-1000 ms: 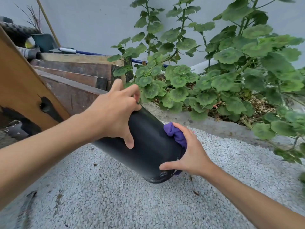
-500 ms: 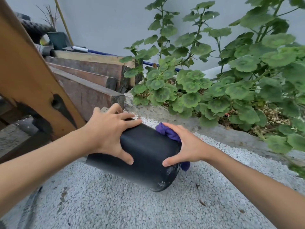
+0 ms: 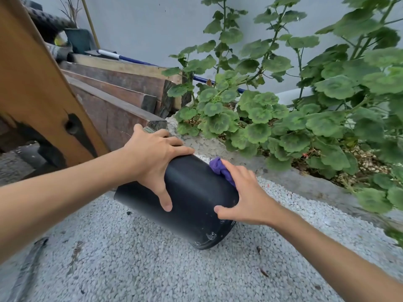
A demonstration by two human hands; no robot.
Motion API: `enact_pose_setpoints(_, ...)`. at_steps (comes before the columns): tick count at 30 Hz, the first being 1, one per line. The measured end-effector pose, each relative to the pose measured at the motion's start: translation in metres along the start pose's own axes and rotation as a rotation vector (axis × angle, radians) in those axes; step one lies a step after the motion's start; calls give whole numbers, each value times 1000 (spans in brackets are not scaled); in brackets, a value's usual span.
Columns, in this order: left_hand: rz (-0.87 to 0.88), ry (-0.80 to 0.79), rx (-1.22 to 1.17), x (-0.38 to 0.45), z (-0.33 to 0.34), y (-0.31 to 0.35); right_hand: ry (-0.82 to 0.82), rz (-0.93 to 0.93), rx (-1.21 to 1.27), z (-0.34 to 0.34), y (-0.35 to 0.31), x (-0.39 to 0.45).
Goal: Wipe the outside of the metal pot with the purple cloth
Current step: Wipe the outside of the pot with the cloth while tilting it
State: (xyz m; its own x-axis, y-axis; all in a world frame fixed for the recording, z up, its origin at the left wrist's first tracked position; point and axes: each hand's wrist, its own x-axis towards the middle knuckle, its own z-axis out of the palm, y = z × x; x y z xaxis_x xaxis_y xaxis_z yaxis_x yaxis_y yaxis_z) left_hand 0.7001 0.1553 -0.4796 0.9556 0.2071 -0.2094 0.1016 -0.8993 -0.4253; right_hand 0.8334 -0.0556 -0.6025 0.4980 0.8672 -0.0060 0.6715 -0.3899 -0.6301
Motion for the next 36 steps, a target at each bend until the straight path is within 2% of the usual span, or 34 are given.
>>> enact_pose_setpoints(5,-21,16,6,1,5,0,207,15,-208,37,-24,-33)
enact_pose_setpoints(9,-20,18,6,3,4,-2,285,47,-305,50,-30,-37)
enact_pose_setpoints(16,-30,175,15,-6,6,7,155,37,-295,10,-4,-15)
enact_pose_setpoints(23,-36,297,-55,-26,21,15,95,70,-181,-5,13,-2)
enact_pose_setpoints(32,-54,249,-55,-12,38,1,96,39,-157,-7,15,21)
enact_pose_setpoints(36,-59,249,-60,-1,39,-5,170,24,-188,7,10,18)
